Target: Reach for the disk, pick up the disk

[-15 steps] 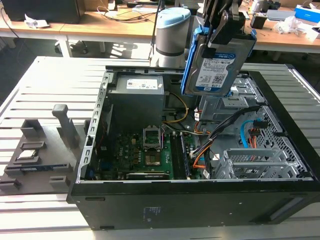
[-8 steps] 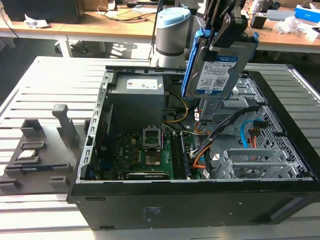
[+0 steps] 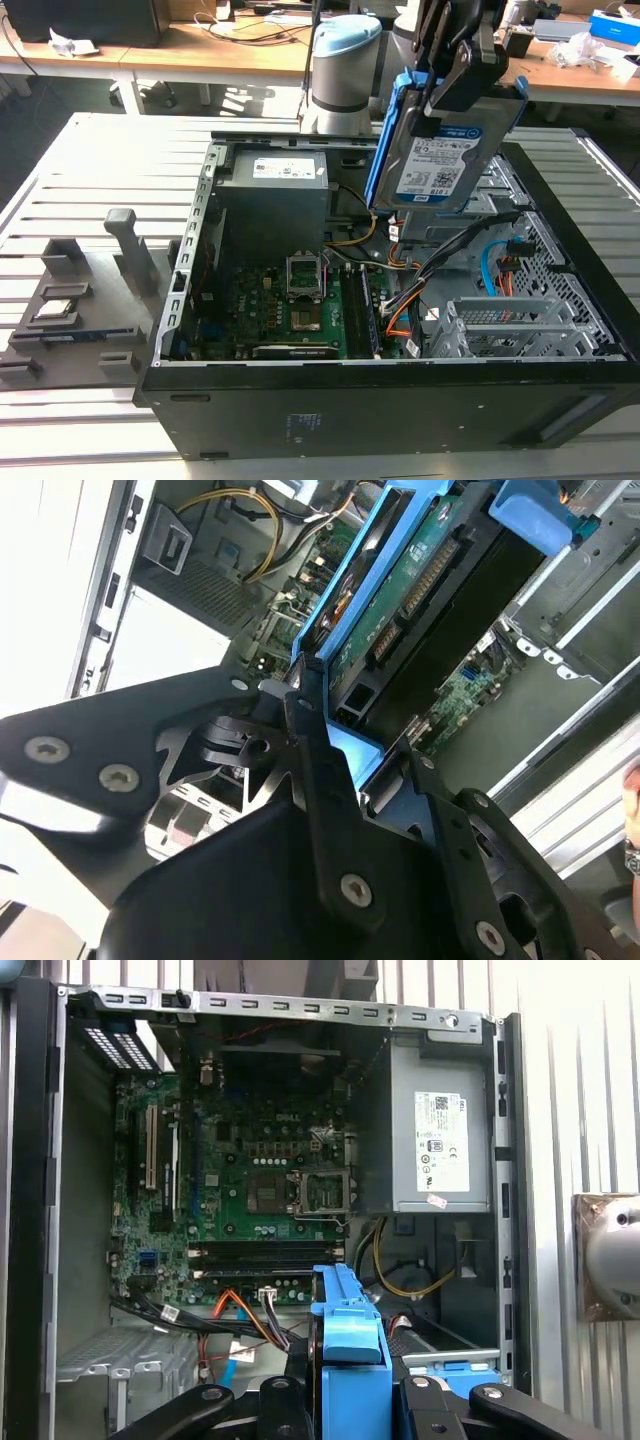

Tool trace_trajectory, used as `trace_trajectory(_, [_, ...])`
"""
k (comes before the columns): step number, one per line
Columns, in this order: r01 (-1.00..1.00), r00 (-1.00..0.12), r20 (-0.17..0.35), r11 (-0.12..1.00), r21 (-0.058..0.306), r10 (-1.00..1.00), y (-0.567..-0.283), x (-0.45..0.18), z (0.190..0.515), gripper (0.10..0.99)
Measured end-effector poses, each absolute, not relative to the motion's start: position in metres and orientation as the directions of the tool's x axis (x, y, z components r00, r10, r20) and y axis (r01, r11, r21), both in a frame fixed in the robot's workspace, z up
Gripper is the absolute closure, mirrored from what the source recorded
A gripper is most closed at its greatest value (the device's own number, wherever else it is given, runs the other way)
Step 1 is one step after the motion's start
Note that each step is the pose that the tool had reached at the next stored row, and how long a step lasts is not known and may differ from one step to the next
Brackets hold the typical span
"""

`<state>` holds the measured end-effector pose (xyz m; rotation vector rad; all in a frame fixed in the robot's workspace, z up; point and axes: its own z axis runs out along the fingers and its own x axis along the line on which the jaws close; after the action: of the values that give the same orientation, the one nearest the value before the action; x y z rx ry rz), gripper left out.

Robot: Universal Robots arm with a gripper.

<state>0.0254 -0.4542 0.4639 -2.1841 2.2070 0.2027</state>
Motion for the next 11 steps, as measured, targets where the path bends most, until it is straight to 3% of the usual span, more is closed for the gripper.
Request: trace_trajectory(11, [-0.997, -0.014, -0.113, 0.006, 0.071, -0.994, -0.476, 0.025, 0.462, 0.718])
